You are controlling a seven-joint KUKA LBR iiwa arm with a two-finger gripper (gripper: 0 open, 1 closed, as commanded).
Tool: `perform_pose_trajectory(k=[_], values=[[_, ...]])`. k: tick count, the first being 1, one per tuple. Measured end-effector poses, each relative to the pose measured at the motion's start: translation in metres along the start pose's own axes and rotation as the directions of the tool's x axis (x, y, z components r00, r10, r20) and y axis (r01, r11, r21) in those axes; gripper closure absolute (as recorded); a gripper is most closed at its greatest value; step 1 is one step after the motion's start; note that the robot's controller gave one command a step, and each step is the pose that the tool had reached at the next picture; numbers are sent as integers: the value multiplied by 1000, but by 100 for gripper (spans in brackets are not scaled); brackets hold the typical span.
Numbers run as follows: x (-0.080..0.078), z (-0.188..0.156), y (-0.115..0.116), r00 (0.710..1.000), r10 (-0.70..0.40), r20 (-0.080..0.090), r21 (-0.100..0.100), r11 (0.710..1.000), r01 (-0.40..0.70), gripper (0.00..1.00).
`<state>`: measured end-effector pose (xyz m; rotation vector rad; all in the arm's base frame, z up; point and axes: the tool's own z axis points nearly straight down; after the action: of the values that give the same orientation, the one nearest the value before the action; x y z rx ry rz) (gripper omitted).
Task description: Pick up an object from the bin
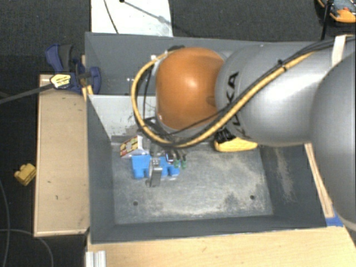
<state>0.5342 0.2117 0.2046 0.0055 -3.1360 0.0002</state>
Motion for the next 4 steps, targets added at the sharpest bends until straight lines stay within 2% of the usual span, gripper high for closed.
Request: perform_pose_trajectory(k=[1,2,3,4], values=[[-2,-5,-1,1000,5,8,-2,1000,-5,0],[-24,30,-13,996,-84,14,-2,996,84,0],[-51,94,-21,994,-111,13,-1,994,111,0],[-58,147,-25,994,-111,3,2,994,111,0]])
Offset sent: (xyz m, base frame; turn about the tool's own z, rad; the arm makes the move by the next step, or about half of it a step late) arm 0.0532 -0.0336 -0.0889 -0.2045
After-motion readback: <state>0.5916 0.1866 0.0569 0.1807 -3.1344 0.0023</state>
